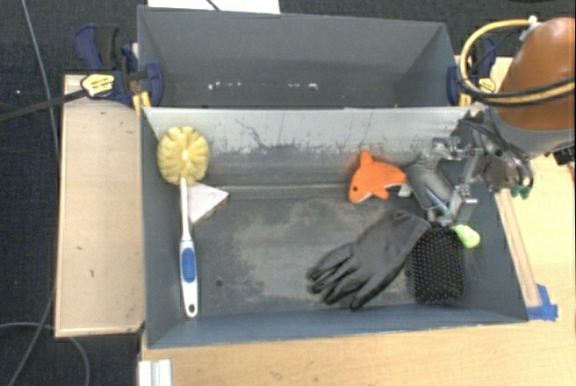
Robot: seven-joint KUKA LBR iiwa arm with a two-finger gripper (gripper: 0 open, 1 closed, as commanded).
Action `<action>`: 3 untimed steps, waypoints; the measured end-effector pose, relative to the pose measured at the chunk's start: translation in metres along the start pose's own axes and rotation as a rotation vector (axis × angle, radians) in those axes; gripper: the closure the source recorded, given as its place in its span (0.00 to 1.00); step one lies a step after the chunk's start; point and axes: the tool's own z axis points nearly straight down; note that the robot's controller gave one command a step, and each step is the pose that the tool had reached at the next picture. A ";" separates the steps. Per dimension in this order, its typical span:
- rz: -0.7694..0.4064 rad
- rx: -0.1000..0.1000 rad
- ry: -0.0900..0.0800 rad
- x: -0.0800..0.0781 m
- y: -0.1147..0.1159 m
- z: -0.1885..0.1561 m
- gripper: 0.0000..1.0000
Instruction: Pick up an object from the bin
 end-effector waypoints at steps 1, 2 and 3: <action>-0.005 0.002 -0.008 -0.002 0.001 -0.005 0.00; -0.321 0.002 -0.008 0.049 0.050 0.079 0.00; -0.329 0.002 -0.009 0.073 0.055 0.119 0.00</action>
Offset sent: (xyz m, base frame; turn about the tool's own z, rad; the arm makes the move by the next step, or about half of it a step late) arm -0.0728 0.0722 -0.1182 -0.4614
